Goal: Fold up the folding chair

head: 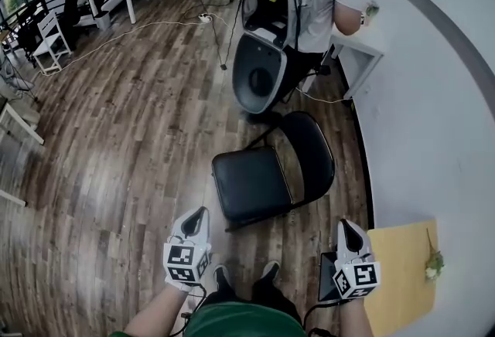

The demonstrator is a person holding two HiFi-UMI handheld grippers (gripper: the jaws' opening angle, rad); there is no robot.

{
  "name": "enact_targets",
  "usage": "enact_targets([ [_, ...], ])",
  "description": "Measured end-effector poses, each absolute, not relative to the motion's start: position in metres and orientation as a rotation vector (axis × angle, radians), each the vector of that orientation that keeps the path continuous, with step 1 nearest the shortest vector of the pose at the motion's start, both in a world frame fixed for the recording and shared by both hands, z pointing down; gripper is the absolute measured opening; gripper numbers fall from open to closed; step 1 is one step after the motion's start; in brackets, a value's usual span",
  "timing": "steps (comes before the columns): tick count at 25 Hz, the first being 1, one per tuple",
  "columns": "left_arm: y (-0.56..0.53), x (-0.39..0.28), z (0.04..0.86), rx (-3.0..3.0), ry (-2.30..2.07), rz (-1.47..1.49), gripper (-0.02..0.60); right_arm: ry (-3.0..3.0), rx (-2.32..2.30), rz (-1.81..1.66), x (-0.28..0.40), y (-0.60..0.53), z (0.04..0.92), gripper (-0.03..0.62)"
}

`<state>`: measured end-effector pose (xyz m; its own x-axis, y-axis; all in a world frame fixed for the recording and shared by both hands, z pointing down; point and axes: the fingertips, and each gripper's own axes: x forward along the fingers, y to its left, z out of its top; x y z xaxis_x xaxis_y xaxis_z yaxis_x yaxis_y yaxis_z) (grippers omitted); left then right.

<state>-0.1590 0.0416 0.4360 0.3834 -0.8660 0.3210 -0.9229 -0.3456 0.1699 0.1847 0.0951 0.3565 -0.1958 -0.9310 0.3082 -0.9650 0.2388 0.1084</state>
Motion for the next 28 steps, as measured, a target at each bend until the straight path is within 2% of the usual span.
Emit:
enact_targets([
  [11,0.003,-0.112,0.487,2.190,-1.638,0.376,0.015,-2.292,1.711,0.268,0.271,-0.011,0.393,0.006],
  [20,-0.027,-0.085,0.551,1.950,-1.725,0.312,0.015,-2.345,1.511,0.315,0.311,-0.101,0.444,0.006],
  [28,-0.030,-0.084,0.603,1.835,-1.680,0.270,0.017,-2.346,1.412,0.381,0.320,-0.149,0.488,0.006],
])
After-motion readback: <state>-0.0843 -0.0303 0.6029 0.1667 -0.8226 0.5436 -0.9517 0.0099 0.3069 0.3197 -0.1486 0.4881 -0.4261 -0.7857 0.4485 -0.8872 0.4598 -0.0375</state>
